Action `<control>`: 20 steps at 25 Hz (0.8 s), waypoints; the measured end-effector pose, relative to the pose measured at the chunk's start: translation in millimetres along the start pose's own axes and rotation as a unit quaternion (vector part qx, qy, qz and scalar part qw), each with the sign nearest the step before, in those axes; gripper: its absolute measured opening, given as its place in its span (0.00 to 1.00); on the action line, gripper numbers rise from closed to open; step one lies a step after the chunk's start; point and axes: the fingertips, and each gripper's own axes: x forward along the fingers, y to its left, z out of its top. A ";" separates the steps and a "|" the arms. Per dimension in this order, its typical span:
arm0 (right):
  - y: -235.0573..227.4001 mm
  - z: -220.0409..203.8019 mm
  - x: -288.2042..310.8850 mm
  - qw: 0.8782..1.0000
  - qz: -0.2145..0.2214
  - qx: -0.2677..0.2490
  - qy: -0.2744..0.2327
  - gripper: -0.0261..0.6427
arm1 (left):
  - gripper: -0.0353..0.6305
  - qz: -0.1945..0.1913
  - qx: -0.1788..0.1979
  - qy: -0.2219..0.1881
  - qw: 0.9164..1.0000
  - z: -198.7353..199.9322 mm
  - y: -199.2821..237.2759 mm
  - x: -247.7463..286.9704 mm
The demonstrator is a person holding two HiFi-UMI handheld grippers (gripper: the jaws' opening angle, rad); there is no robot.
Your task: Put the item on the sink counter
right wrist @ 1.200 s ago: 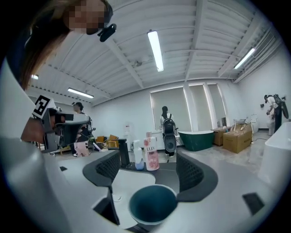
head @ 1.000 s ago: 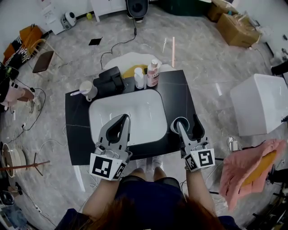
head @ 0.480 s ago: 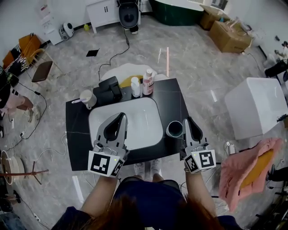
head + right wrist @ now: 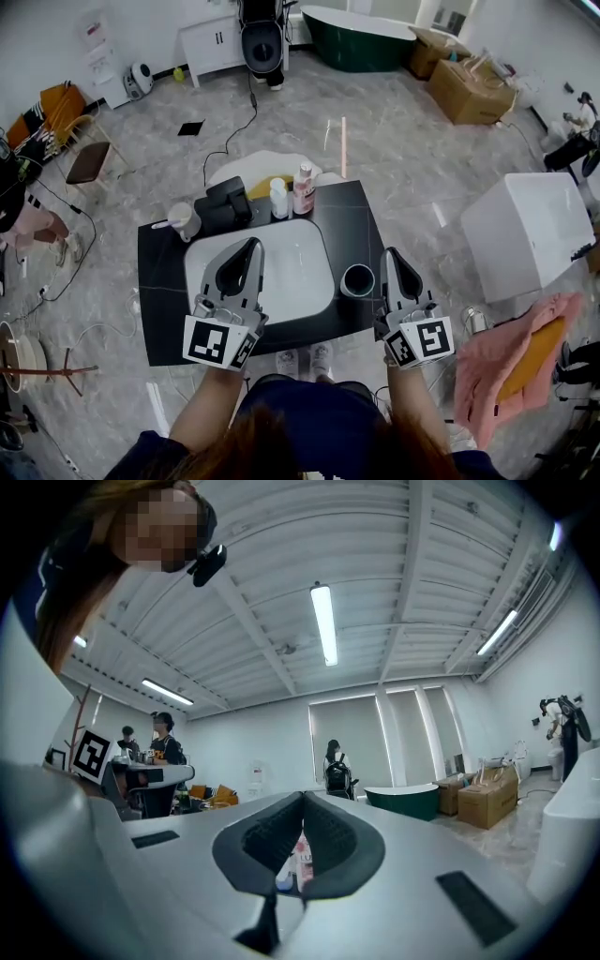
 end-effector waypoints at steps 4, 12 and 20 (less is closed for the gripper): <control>6.1 23.3 0.3 1.000 0.009 -0.018 -0.015 0.06 | 0.09 0.001 0.004 -0.009 1.000 9.4 -0.3 0.8; 6.0 48.0 -3.5 0.999 0.016 -0.009 -0.035 0.06 | 0.09 0.001 0.010 -0.015 1.000 18.4 -4.5 0.6; 1.4 54.5 -12.6 0.999 0.013 -0.004 -0.041 0.06 | 0.09 -0.004 0.014 -0.009 1.000 18.5 -13.8 2.8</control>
